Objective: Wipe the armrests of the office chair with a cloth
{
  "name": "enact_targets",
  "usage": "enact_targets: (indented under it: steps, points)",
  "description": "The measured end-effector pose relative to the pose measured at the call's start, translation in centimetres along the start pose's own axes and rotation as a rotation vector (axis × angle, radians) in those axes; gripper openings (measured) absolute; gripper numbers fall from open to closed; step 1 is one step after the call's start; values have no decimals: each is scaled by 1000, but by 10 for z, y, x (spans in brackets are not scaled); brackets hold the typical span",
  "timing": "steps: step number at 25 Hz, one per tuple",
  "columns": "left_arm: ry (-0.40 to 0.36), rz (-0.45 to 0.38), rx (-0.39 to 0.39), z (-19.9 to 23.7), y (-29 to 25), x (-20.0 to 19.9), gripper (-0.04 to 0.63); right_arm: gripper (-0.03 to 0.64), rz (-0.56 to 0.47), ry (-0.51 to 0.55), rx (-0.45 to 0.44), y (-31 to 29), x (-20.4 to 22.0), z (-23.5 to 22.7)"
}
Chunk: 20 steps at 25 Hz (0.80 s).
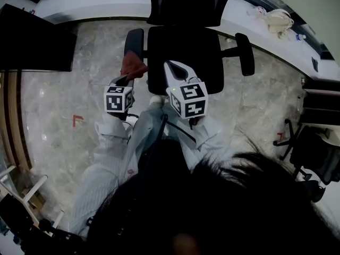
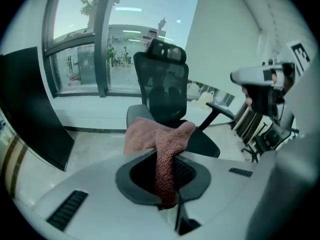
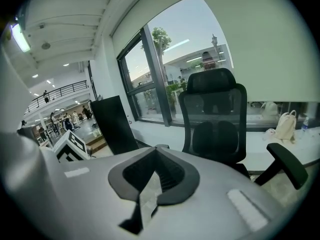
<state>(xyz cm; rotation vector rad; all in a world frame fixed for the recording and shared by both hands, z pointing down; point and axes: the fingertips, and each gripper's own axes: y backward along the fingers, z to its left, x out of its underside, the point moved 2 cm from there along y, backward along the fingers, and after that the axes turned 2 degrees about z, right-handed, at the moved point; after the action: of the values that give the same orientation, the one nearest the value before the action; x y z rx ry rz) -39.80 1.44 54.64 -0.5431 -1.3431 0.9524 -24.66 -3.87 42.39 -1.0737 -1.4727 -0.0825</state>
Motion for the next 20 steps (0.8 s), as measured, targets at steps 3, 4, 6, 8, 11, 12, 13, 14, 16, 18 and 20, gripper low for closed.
enact_targets:
  steps: [3, 4, 6, 8, 11, 12, 13, 14, 16, 18, 20]
  points:
    - [66, -188, 4, -5, 35, -39, 29, 2, -18, 2, 7, 13, -6, -5]
    - [89, -257, 3, -8, 50, -56, 29, 2, -35, -1, 8, 20, -13, -8]
    - [119, -377, 9, -19, 82, -93, 29, 2, -81, -5, 8, 39, -34, -15]
    - [111, -473, 25, -34, 115, -131, 29, 2, -140, 7, 14, 60, -61, -17]
    - [48, -577, 66, -57, 152, -179, 29, 2, -228, 26, 32, 87, -96, -20]
    - [22, -595, 87, -64, 159, -191, 29, 2, -251, 27, 45, 93, -105, -21]
    - [-4, -605, 110, -71, 163, -201, 29, 2, -271, 24, 58, 99, -112, -22]
    - [-28, -609, 132, -76, 165, -207, 29, 2, -286, 16, 71, 104, -117, -22]
    - [-72, -608, 165, -87, 165, -215, 29, 2, -308, -1, 96, 113, -121, -25]
    - [-110, -597, 204, -101, 159, -216, 28, 2, -318, -5, 133, 124, -119, -31]
    - [-140, -590, 239, -118, 153, -216, 29, 2, -316, 8, 170, 135, -114, -42]
